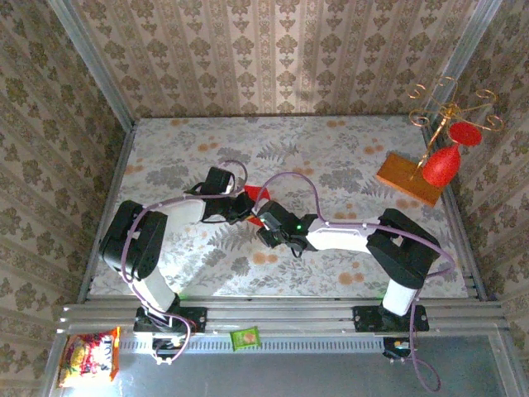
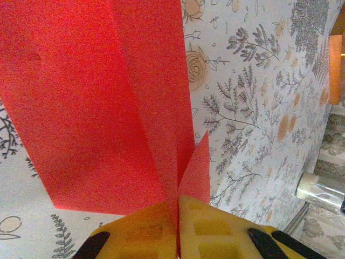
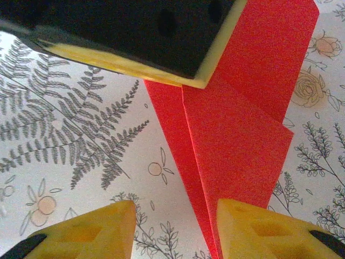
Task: Fold a paper plane with a square sheet of paper (pick it up from the middle)
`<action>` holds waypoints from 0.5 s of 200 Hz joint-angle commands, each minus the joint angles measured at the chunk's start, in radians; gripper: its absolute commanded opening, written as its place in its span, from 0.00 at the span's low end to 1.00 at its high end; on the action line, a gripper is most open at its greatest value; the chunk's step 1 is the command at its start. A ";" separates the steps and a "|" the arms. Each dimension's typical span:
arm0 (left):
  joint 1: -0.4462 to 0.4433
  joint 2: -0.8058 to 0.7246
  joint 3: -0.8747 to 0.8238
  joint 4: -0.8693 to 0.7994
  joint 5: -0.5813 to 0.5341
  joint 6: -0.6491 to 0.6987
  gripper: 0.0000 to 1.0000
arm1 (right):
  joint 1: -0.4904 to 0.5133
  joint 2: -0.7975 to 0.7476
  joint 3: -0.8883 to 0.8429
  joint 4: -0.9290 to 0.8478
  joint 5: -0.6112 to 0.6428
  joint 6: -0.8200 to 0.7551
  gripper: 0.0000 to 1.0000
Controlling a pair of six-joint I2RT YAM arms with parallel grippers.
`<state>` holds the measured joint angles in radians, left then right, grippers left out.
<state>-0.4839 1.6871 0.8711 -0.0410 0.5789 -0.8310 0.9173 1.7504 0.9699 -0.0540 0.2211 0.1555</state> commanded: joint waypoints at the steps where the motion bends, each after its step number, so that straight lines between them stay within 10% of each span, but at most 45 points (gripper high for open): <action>1: 0.002 -0.008 0.026 -0.039 0.008 -0.020 0.09 | 0.003 0.023 0.007 0.025 0.048 -0.027 0.44; 100: 0.002 -0.008 0.034 -0.056 0.023 -0.025 0.09 | 0.001 0.092 0.016 0.072 0.106 -0.015 0.38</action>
<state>-0.4835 1.6871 0.8757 -0.0753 0.5800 -0.8394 0.9173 1.8160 0.9699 0.0002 0.2771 0.1482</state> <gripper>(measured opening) 0.091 0.392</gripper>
